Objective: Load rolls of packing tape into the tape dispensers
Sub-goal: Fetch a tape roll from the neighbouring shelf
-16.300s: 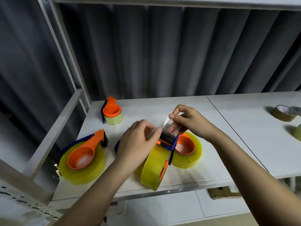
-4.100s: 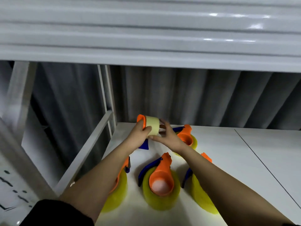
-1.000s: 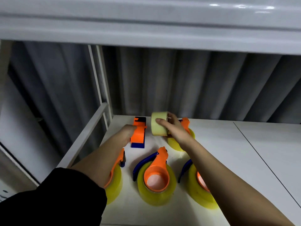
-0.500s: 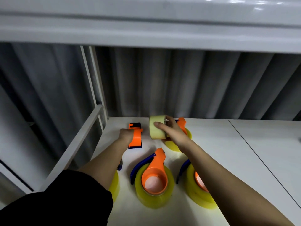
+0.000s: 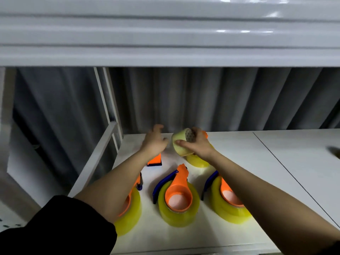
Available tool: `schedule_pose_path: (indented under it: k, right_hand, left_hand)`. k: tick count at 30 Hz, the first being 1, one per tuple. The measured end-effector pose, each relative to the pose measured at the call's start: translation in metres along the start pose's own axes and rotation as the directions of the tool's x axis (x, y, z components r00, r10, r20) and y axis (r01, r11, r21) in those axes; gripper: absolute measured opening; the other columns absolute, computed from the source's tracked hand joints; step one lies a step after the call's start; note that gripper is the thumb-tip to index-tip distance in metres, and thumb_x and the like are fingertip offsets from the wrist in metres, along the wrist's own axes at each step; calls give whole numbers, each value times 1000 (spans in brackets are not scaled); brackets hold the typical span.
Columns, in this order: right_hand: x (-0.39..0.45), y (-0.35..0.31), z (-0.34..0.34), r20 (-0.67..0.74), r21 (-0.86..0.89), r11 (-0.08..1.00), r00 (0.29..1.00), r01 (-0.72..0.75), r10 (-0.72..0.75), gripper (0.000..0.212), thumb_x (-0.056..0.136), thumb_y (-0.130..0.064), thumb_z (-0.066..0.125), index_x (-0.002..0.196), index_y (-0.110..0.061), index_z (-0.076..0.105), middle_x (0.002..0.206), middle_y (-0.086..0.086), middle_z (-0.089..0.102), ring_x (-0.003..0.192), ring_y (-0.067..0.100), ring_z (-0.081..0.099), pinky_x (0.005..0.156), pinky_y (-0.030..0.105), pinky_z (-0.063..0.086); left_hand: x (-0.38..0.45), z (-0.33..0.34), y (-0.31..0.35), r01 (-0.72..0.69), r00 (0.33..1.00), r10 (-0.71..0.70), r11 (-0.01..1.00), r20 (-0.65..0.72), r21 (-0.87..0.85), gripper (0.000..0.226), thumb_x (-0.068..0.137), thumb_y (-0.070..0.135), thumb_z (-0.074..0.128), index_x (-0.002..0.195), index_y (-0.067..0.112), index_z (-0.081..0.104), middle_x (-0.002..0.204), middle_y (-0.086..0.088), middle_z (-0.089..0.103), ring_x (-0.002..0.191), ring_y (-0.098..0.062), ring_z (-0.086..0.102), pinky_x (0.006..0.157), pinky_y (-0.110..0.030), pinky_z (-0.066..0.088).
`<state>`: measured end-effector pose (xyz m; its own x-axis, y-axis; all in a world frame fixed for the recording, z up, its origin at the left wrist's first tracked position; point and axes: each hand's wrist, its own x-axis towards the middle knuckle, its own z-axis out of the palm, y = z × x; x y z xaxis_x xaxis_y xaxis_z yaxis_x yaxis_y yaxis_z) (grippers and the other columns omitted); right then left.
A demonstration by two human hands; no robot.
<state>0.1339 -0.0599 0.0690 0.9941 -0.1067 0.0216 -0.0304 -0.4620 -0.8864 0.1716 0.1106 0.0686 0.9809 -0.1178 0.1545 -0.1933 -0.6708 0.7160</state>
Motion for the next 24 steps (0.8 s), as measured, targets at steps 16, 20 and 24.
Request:
schedule_pose_path:
  k: [16,20,24]
  right_hand:
    - [-23,41,-137,-93,-709,702,996,-72,9,89,74,-60,68,143,-20,29,141,6,38,124,31,46,91,39,47]
    - [-29,73,-201,-60,-748,663,998,-38,-10,88,76,-57,68,144,-20,27,140,7,37,124,33,46,94,40,46]
    - [-34,97,-255,-47,-789,615,999,-21,-26,83,78,-56,66,142,-18,28,137,7,39,124,32,46,93,38,43]
  left_hand:
    - [-14,91,111,-208,977,106,667,185,716,72,79,48,64,136,14,34,135,-11,42,125,-30,45,96,-38,38]
    - [-24,136,156,-169,985,93,644,143,746,63,84,41,58,134,12,35,134,-12,43,123,-30,46,96,-36,38]
    - [-33,176,203,-160,987,104,612,122,774,60,85,43,58,132,12,37,134,-12,47,121,-29,48,95,-34,39]
